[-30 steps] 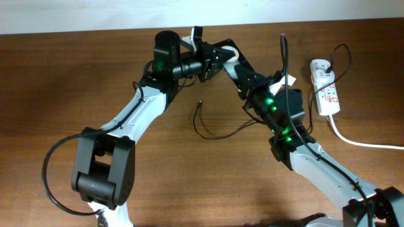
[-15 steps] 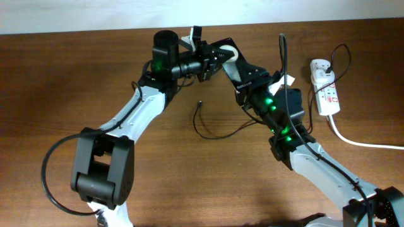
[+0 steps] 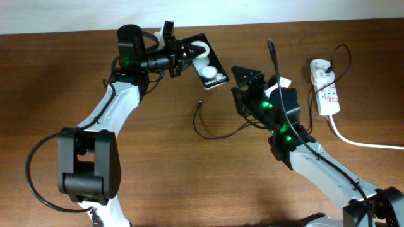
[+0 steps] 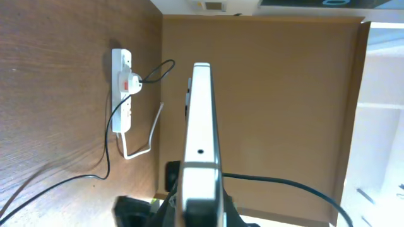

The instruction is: Plug charger to phone and switch on socket

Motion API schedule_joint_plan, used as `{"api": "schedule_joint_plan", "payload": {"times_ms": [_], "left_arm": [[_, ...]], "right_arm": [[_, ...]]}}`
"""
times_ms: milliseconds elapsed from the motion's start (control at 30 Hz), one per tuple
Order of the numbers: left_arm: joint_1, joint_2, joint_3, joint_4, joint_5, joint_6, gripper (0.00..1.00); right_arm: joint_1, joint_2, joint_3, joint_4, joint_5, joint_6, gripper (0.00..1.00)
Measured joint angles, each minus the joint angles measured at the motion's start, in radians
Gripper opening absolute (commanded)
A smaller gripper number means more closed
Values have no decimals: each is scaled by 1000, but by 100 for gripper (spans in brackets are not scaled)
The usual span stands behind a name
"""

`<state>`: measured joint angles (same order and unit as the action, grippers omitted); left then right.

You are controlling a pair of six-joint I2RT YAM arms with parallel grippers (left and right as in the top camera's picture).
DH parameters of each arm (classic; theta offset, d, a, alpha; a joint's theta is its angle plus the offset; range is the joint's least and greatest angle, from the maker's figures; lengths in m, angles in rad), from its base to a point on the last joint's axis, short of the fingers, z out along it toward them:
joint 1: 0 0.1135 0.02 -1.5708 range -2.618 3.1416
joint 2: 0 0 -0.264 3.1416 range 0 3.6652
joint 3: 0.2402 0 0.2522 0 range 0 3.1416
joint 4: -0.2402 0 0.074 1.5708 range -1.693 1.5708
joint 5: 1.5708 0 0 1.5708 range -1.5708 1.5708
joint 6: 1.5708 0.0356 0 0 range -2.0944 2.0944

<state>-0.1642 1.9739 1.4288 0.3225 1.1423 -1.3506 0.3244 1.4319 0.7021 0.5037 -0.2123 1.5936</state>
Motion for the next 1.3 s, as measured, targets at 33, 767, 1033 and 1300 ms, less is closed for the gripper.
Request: {"api": "schedule_joint_plan", "payload": {"times_ms": [33, 767, 1033, 1300], "left_arm": [[9, 0, 0, -1, 11, 0, 0], [211, 0, 0, 0, 276, 4, 0], [263, 0, 0, 0, 401, 4, 0], [262, 0, 0, 0, 407, -95, 0]], "right_arm": [[0, 0, 0, -43, -8, -2, 84], [0, 0, 10, -577, -108, -684, 88], [0, 0, 10, -579, -108, -693, 88], [0, 0, 10, -579, -103, -696, 88]]}}
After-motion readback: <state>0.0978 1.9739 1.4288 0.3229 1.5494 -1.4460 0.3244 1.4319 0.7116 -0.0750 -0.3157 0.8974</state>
